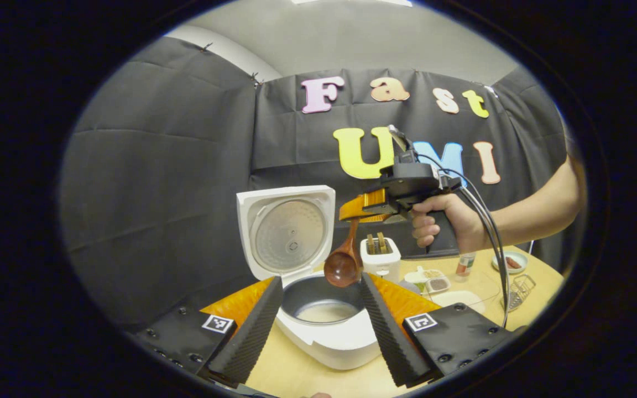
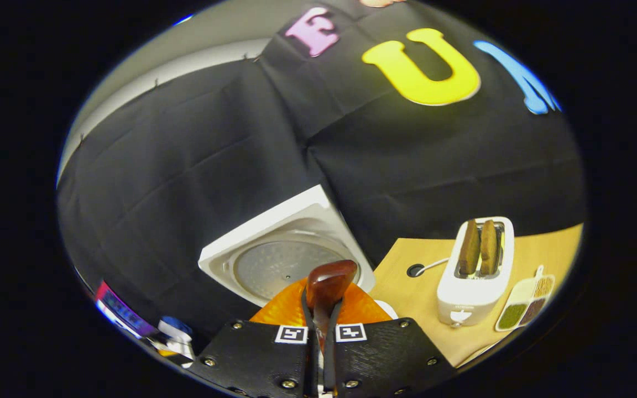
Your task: Close the left gripper, press the button to open the rice cooker; take a wooden spoon from the chopstick holder with the right hand, scoop a spoonful of rice and pour it into the rice cooker, then put the wooden spoon back into the chopstick holder.
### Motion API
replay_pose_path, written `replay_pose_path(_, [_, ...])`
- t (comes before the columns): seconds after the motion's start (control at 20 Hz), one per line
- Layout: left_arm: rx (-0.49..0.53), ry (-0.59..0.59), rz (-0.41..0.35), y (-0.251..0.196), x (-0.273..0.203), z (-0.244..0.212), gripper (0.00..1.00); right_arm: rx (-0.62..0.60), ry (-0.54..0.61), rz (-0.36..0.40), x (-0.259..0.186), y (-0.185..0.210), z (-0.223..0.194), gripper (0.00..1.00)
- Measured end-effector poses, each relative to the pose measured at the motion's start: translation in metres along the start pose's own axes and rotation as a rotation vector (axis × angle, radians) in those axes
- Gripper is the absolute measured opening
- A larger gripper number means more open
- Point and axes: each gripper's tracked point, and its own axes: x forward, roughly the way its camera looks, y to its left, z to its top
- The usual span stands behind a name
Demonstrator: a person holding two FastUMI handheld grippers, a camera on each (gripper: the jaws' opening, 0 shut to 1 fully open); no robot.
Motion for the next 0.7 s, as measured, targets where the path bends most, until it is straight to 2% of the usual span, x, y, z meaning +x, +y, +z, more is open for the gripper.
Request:
replay_pose_path(0.25, [-0.034, -0.032, -0.064, -0.025, -0.001, 0.02, 0.96, 0.203, -0.076, -0.025, -0.058, -0.038, 0.026, 0.04])
replay_pose_path(0.7, [-0.029, -0.022, -0.144, -0.083, 0.028, 0.041, 0.97, 0.253, -0.233, -0.121, -0.185, -0.092, 0.06, 0.04])
